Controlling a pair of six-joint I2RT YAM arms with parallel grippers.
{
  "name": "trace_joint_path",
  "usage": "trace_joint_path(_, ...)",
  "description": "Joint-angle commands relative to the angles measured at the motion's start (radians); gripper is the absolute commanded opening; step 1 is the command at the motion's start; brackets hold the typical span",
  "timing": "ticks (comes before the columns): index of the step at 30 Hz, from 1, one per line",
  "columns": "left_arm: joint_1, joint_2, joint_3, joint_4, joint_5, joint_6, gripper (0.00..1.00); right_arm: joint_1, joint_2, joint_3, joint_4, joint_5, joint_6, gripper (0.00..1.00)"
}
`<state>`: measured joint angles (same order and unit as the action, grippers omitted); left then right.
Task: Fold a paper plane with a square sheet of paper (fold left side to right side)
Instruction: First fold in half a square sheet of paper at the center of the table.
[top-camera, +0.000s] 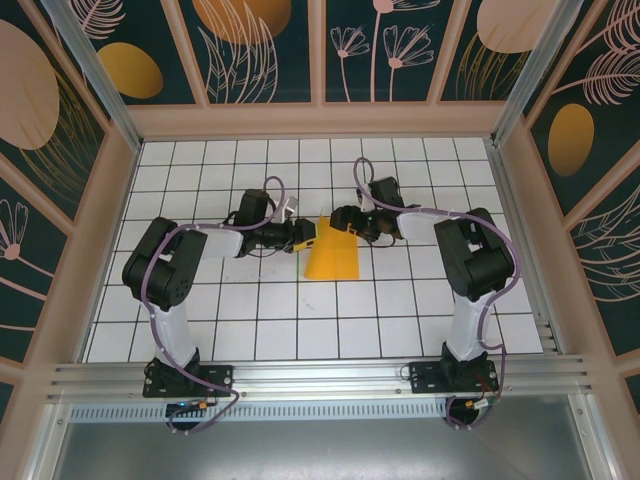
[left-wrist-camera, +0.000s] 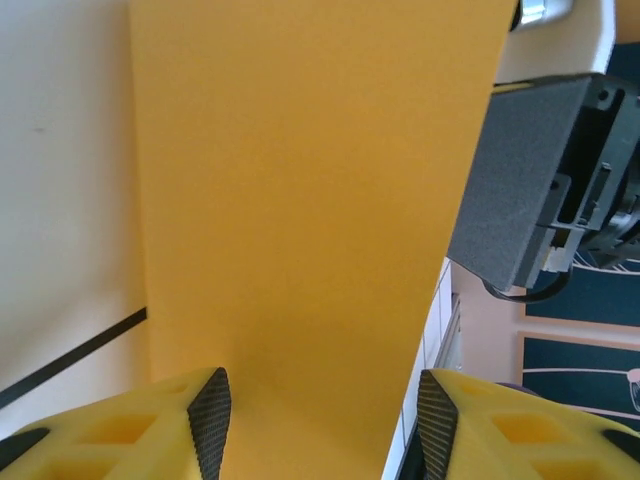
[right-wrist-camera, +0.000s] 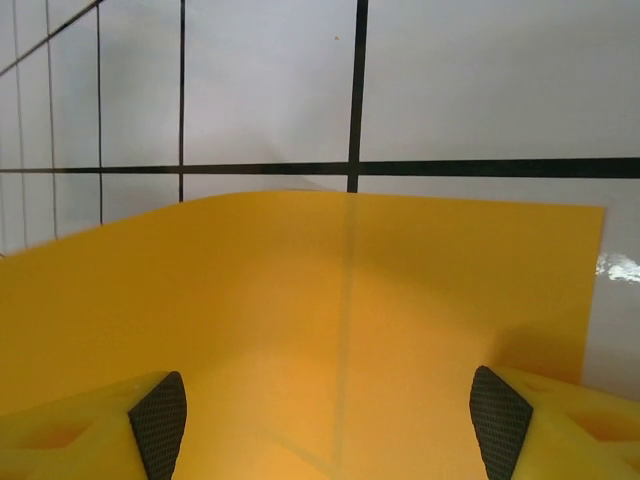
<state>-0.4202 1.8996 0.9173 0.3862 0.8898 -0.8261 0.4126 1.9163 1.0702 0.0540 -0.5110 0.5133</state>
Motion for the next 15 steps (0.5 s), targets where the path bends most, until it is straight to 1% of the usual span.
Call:
trace_joint_path(1, -0.014, 0.017, 0.036, 0.059, 0.019, -0.034, 0.56, -0.007, 0.003, -0.019, 0.038, -0.079, 0.046, 0.78)
trace_joint_path(6, -0.025, 0.037, 0.049, 0.077, 0.011, -0.051, 0.56, -0.028, -0.033, -0.015, 0.066, -0.116, 0.062, 0.78)
trace_joint_path(12, -0.027, 0.05, 0.049, 0.081, 0.003, -0.056, 0.56, -0.059, -0.132, -0.041, 0.073, -0.128, 0.07, 0.78)
trace_joint_path(14, -0.029, 0.055, 0.049, 0.082, 0.003, -0.058, 0.57, -0.058, -0.156, -0.061, 0.095, -0.156, 0.086, 0.77)
trace_joint_path(15, -0.03, 0.055, 0.077, 0.083, 0.004, -0.058, 0.57, -0.056, -0.162, -0.069, 0.116, -0.181, 0.101, 0.77)
